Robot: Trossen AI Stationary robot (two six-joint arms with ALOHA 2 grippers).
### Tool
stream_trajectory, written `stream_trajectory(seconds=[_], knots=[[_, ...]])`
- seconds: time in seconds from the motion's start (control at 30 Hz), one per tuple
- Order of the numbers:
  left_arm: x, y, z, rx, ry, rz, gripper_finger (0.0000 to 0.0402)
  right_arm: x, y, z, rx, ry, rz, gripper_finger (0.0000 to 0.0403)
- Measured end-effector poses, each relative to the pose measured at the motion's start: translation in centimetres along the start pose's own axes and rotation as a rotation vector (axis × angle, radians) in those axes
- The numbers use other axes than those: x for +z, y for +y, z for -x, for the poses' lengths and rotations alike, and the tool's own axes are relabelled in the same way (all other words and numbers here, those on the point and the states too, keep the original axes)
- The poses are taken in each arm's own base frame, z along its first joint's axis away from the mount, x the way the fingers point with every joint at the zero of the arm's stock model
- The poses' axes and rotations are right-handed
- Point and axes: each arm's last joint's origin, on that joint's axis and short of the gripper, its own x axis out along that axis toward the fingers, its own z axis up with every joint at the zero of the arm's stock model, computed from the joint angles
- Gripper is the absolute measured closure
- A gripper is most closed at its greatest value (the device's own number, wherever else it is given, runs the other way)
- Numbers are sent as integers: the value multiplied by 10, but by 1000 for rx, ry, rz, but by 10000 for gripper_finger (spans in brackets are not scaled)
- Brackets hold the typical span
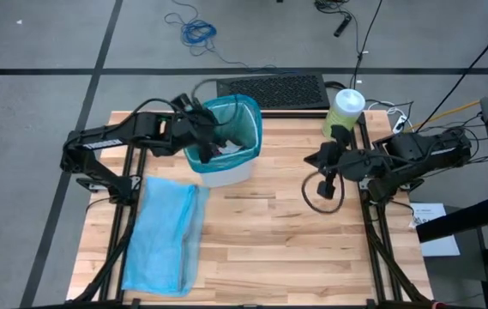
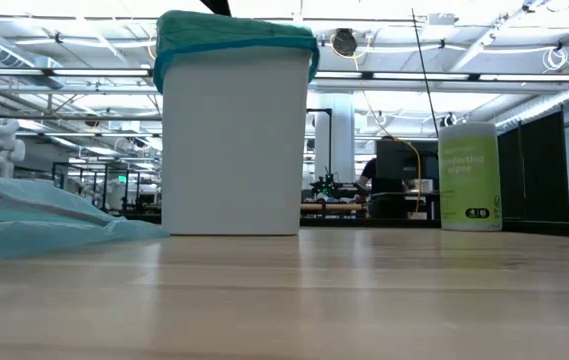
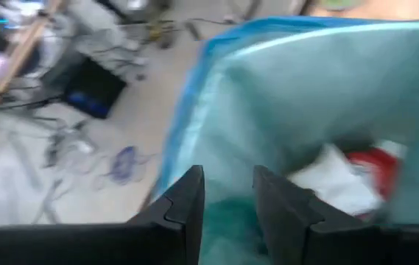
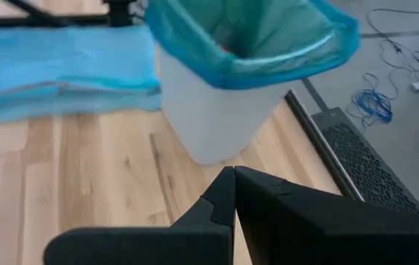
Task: Place trash/remove bag and relplace
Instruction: Remove the blue trash bag from the white trash bin
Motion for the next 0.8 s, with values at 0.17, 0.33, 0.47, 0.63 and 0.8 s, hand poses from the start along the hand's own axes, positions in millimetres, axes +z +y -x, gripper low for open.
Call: stream_trajectory(seconds=[0.17, 0.33, 0.47, 0.63, 0.8], knots=[[-15, 24, 11, 195, 43, 81, 351, 5, -19, -9, -113, 1, -46, 403], [-29, 53, 7, 274, 88, 238, 396, 11, -38, -21, -165, -4, -44, 403], [-44, 66, -19, 267, 205, 239, 400, 13, -51, -35, -125, -2, -28, 403], [-62, 74, -60, 269, 295, 215, 400, 15, -67, -54, -111, -53, -59, 403], [-63, 71, -85, 91, 215, 263, 400, 9, -82, -70, -111, -55, -94, 403]])
